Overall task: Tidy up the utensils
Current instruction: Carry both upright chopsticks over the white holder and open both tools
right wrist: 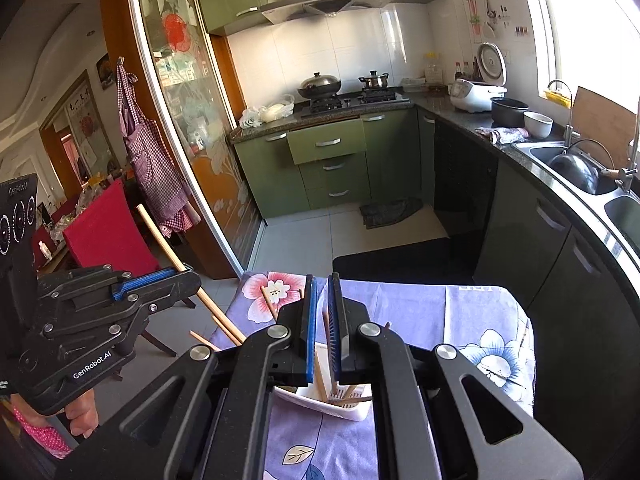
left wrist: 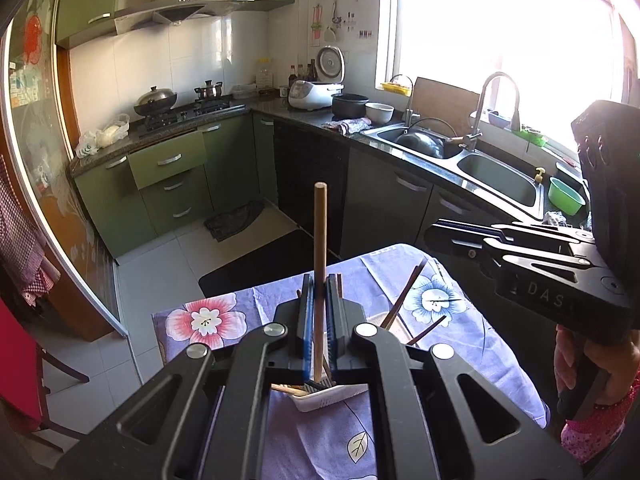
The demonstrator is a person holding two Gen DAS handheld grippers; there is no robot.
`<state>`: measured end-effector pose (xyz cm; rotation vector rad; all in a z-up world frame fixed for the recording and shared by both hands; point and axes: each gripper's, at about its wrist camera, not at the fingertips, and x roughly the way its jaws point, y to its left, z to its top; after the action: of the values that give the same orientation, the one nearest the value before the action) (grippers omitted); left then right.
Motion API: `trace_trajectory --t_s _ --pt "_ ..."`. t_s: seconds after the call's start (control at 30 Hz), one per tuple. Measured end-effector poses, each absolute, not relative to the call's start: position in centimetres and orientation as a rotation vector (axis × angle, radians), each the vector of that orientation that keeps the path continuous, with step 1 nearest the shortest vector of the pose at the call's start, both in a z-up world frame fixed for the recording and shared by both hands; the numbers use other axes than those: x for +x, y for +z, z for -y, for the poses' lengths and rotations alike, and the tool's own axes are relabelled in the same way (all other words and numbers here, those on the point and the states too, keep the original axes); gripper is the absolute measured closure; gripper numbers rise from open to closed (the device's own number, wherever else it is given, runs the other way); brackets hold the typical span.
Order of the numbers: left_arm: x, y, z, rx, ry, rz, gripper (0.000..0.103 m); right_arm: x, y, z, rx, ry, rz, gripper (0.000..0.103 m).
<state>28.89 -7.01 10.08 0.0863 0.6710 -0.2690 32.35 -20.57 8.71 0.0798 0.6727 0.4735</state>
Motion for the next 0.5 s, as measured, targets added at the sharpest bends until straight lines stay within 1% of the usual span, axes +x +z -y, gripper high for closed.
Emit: trace_trajectory --t_s 0.2,0.33,0.4,0.43,0.47,0.5 --pt "30.5 6.7 6.9 0.079 -0.276 -0.735 0.097 33.7 4.5 19.6 0.073 0.498 -0.747 0.096" --pt "30.6 5.1 6.9 0.081 -0.281 -0.761 0.096 33.7 2.9 19.3 0.077 0.514 -0.771 0.096" --pt "30.6 4.7 6.8 0.08 -0.277 -0.764 0.089 33.0 2.9 19.5 0.074 0.522 -0.764 0.096" --pt "30.5 4.7 6.6 0.076 -0.274 -0.763 0.081 32.6 3.1 19.4 0.072 0.527 -0.758 0.093" --pt "30.4 4.7 6.5 0.074 -0.272 -0.76 0.078 31.9 3.5 19.4 0.069 0.53 -0.749 0.091" --pt "30.1 4.8 6.5 0.071 -0.272 -0.755 0.078 31.1 3.8 19.5 0.068 0.536 -0.738 0.089"
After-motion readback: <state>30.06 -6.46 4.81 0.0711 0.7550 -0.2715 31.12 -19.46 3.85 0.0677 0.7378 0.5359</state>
